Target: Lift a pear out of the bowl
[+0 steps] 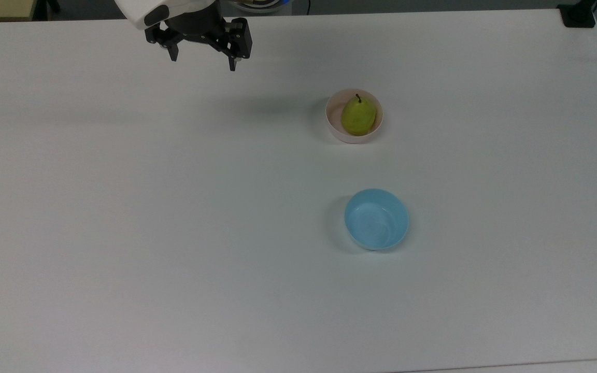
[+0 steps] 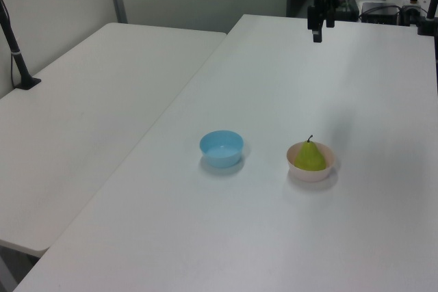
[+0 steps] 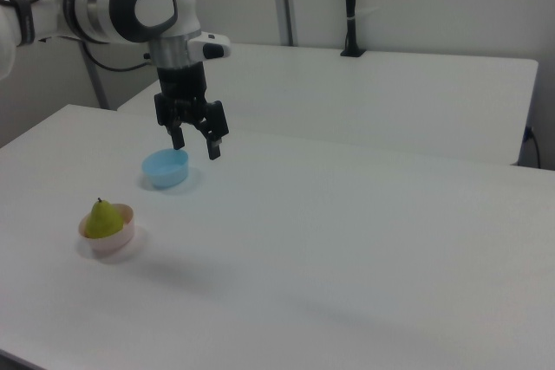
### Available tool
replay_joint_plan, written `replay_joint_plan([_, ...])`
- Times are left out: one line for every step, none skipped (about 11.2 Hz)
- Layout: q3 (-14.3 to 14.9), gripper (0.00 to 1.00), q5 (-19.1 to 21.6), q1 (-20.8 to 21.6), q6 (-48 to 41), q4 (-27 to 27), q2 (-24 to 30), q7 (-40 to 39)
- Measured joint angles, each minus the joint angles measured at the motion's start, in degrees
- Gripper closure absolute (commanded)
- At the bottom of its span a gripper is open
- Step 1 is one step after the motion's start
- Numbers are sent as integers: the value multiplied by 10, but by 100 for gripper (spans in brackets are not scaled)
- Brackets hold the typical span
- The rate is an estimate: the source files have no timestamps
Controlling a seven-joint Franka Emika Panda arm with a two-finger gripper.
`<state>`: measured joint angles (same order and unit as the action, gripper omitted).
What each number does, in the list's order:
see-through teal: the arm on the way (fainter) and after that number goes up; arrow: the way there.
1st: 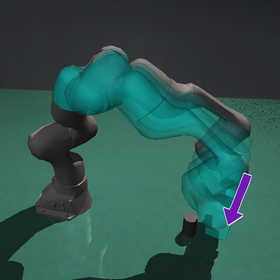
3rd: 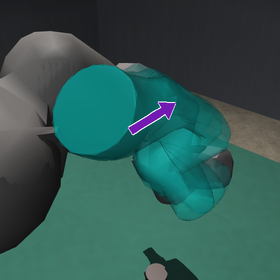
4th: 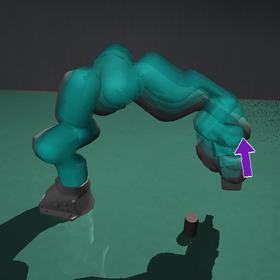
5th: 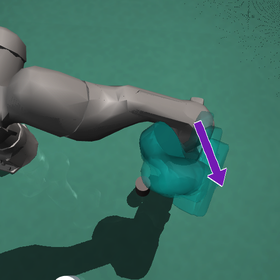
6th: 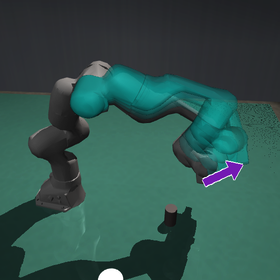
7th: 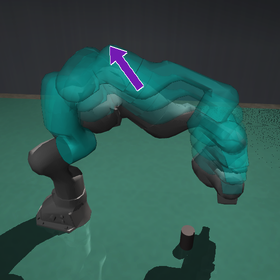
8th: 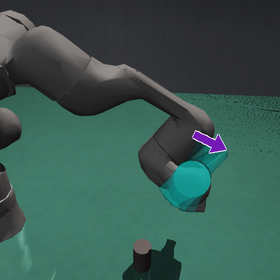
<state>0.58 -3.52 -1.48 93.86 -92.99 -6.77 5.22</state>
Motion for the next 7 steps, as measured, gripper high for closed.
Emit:
replay_joint_plan([0, 0, 0, 0, 0, 0, 0, 0])
replay_joint_plan([0, 0, 0, 0, 0, 0, 0, 0])
replay_joint_plan([0, 0, 0, 0, 0, 1, 0, 0])
replay_joint_plan([0, 0, 0, 0, 0, 1, 0, 0])
replay_joint_plan([0, 0, 0, 0, 0, 2, 0, 0])
replay_joint_plan([0, 0, 0, 0, 0, 3, 0, 0])
replay_joint_plan([0, 0, 0, 0, 0, 6, 0, 0])
